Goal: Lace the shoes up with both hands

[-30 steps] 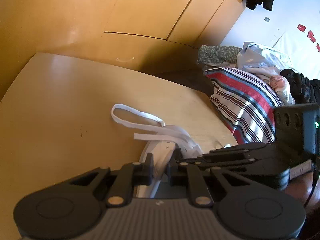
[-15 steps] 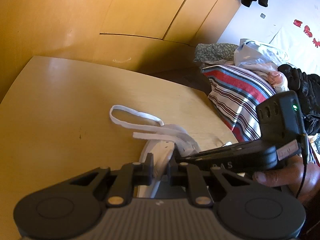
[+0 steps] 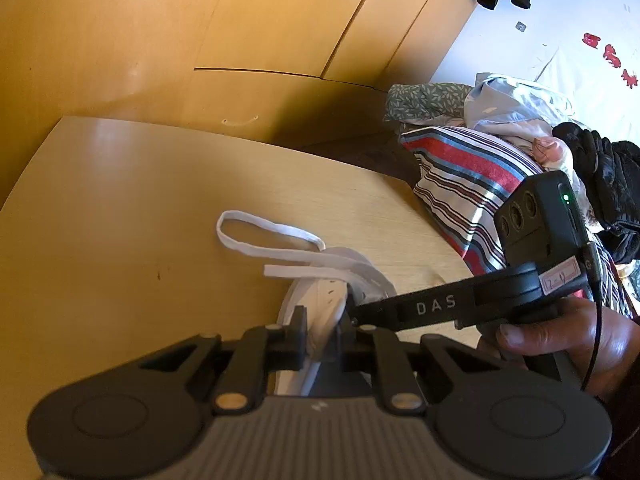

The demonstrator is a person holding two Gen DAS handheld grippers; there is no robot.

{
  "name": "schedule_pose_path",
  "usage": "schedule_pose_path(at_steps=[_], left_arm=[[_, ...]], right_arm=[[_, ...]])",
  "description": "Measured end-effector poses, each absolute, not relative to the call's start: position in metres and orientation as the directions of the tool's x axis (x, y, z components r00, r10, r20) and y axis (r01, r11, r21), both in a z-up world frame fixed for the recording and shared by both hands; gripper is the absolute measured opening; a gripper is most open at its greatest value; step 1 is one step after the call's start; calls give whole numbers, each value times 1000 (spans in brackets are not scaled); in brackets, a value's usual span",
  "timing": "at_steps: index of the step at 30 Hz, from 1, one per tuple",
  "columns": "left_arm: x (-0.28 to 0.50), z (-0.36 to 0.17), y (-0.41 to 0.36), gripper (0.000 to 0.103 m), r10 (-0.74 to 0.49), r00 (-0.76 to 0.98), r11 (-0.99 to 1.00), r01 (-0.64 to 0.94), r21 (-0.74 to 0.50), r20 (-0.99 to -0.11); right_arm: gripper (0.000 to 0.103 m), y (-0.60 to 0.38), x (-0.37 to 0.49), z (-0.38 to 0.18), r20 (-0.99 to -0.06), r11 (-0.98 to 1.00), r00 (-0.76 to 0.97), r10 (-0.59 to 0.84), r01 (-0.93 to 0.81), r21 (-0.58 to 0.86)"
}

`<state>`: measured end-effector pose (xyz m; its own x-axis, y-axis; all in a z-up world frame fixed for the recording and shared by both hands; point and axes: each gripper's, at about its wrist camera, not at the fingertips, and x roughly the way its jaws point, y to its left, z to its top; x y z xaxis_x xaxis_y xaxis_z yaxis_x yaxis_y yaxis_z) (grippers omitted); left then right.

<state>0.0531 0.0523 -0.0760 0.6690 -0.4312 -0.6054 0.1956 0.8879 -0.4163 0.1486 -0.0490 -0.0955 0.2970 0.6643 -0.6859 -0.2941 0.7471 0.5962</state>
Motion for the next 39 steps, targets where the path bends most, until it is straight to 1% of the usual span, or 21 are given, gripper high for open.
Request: schedule_pose_path(at_steps=[7,10,20,25,39], left_arm=[[54,-76,52,14,-428,669,891,201,-406,-608],[54,-76,52,14,-427,669,892,202,-405,-608],[54,-75,52,14,-425,668,893,200,-403,-611],[55,-76,55,14,-425,670,891,188,-414,-609],[56,-75,55,14,-431,666,887,190,-420,-609]], right_arm=[[1,-55,145,-94,-683,744,294,669,-274,610],[0,-61,149,-102,-656,716,290,697,-221,662],[0,-61,152,-107,-647,706,292,704,-195,681],[0,-66,152,-112,-618,672,285,732,-158,723],[0,-63,150,-110,-617,679,308,724,-158,717]])
